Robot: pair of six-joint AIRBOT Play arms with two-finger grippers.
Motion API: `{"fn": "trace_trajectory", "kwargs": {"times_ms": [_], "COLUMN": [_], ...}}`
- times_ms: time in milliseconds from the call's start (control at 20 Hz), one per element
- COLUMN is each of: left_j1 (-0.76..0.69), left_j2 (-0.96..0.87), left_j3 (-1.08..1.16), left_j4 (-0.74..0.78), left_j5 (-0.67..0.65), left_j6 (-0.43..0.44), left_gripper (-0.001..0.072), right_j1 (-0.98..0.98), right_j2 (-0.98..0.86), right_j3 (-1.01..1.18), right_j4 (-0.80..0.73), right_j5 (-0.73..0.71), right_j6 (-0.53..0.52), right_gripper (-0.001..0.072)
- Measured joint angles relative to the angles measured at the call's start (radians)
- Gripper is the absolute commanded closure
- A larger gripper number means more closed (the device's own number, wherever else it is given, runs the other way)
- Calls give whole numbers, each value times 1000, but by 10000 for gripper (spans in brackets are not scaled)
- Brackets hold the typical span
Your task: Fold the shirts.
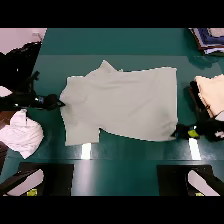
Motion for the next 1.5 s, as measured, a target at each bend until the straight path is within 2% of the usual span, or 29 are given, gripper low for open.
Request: {"fn": "trace_trajectory", "kwargs": {"times_ms": [200,500,650,800,900,1100,1300,1500], "left_j1": [1,1,1,1,1,0,0,0], "left_j2": [144,245,256,261,262,261,234,121], "left_j3": [202,820,1114,1323,1393,1299,945,601], "left_j4": [23,29,29,29,24,24,26,34], "left_j5": [-38,-67,-46,-20,-13,-66,-135,-127], "left_j6": [-35,-126,-158,-192,-209,-236,-248,-214], "left_gripper": [676,677,677,677,677,677,676,676], "right_j1": [44,-42,-121,-187,-217,-240,-177,-87], "right_j2": [78,126,132,145,166,172,64,-127], "right_j3": [339,1040,1309,1454,1458,1349,1224,1097], "right_j4": [11,14,14,14,11,11,11,-14], "right_j5": [16,17,17,23,25,42,93,119], "right_j6": [23,36,37,39,39,39,40,40], "right_gripper": [697,696,696,697,696,697,697,697]}}
